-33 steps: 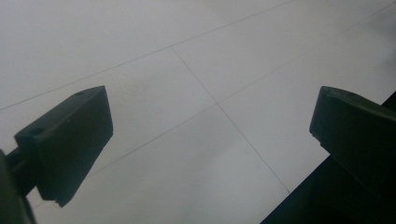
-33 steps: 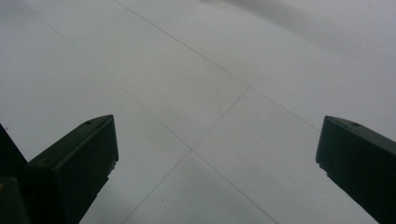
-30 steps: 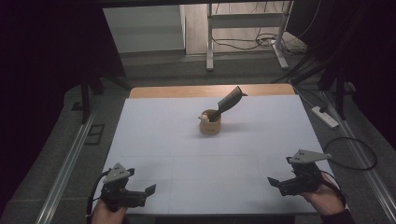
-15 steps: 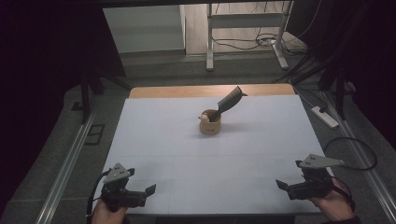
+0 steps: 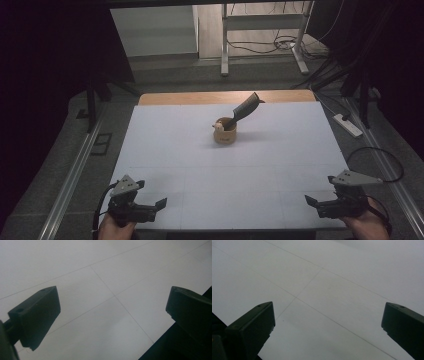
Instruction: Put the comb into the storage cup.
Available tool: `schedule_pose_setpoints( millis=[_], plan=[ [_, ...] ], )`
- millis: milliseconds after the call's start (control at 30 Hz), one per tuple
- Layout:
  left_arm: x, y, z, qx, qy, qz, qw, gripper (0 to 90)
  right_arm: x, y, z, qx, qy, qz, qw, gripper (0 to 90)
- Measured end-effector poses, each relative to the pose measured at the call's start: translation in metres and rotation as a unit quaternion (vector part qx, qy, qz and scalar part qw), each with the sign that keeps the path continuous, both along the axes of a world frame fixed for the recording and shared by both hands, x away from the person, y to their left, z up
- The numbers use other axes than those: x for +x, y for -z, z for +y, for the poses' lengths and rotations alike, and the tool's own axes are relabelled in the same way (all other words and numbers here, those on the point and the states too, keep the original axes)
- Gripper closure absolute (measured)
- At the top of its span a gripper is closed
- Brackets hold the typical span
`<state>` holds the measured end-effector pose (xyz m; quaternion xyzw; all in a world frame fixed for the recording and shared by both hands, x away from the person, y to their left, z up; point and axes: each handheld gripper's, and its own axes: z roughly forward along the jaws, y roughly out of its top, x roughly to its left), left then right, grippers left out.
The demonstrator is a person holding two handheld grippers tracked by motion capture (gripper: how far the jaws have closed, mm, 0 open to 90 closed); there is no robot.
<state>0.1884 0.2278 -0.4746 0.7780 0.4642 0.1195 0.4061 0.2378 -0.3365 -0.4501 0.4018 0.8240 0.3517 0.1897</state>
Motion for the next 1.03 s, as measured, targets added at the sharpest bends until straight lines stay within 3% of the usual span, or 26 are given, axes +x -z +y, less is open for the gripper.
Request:
schedule_pose_setpoints(
  millis=[367, 1033],
  plan=[
    [-0.001, 0.0, 0.0, -0.005, 0.008, -0.002, 1.0, 0.2, -0.01, 0.001, -0.013, 0.004, 0.028, 0.003, 0.9996, 0.0],
    [-0.001, 0.0, 0.001, -0.009, 0.016, -0.008, 0.9998, 0.2, -0.024, 0.004, -0.023, -0.037, 0.058, 0.011, 0.9976, 0.0]
  ],
)
